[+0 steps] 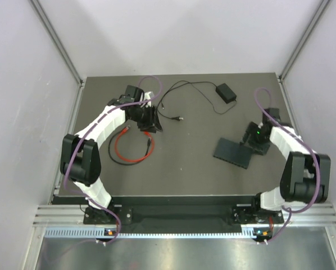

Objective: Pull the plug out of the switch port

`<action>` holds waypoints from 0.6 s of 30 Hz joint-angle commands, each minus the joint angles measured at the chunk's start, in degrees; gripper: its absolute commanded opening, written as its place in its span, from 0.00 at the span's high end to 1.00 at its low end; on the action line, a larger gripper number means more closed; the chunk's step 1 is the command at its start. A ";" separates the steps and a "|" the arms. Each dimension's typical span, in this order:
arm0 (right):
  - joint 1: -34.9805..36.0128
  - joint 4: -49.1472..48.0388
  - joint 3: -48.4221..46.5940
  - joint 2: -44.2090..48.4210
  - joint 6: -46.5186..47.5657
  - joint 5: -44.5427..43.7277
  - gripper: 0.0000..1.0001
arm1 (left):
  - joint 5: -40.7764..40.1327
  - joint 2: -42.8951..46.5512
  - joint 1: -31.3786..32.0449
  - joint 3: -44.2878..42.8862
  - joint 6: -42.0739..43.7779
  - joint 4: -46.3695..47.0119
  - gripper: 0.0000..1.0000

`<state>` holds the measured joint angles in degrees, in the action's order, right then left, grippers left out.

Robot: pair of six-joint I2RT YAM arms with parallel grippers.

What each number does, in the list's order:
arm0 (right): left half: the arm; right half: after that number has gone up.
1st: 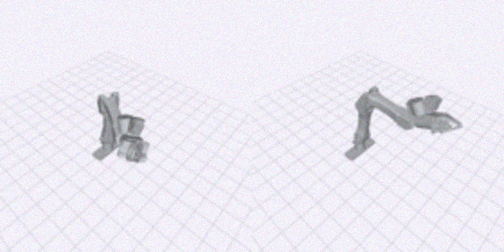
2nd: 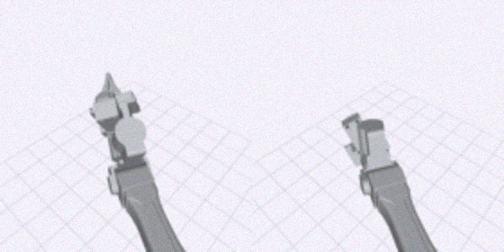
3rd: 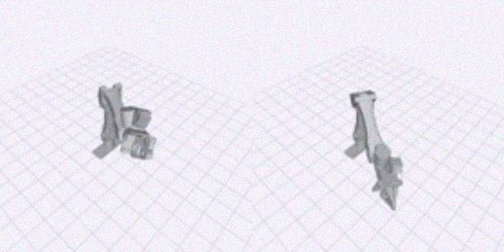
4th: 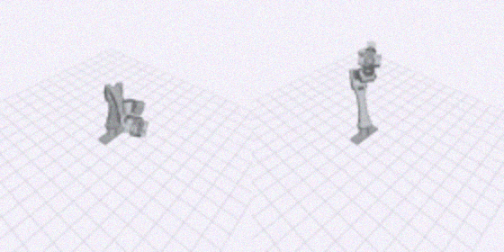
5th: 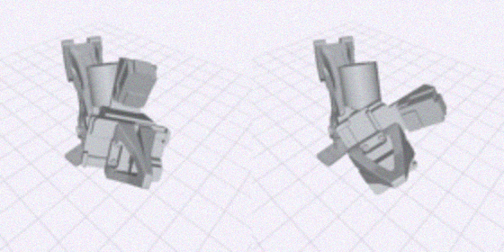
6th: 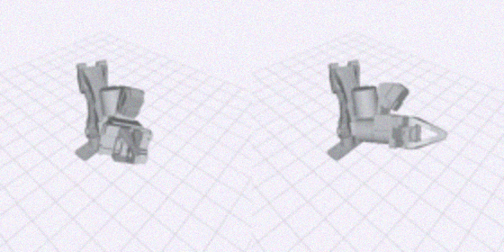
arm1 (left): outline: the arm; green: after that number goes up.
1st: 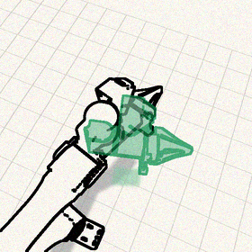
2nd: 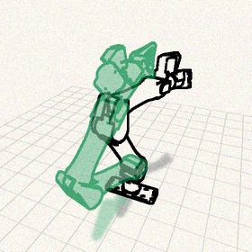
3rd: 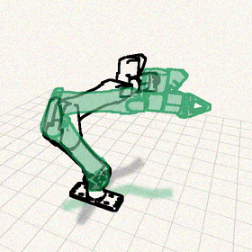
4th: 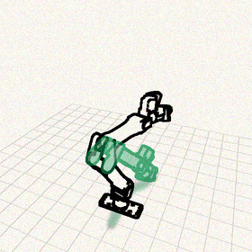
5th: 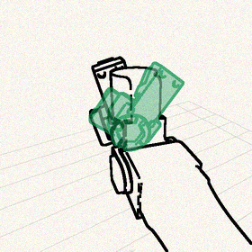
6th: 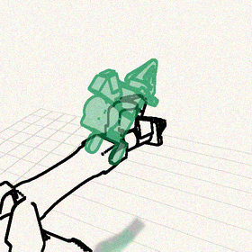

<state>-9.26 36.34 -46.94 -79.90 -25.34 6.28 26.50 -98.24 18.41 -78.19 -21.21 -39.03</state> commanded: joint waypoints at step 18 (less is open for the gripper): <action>1.54 -0.30 -8.37 -2.55 5.04 6.44 0.28 | 8.38 -4.50 8.91 -6.79 -3.83 1.41 0.55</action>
<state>-2.46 35.40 -59.64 -84.84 -20.82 9.47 30.98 -100.09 24.91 -81.10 -23.35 -39.22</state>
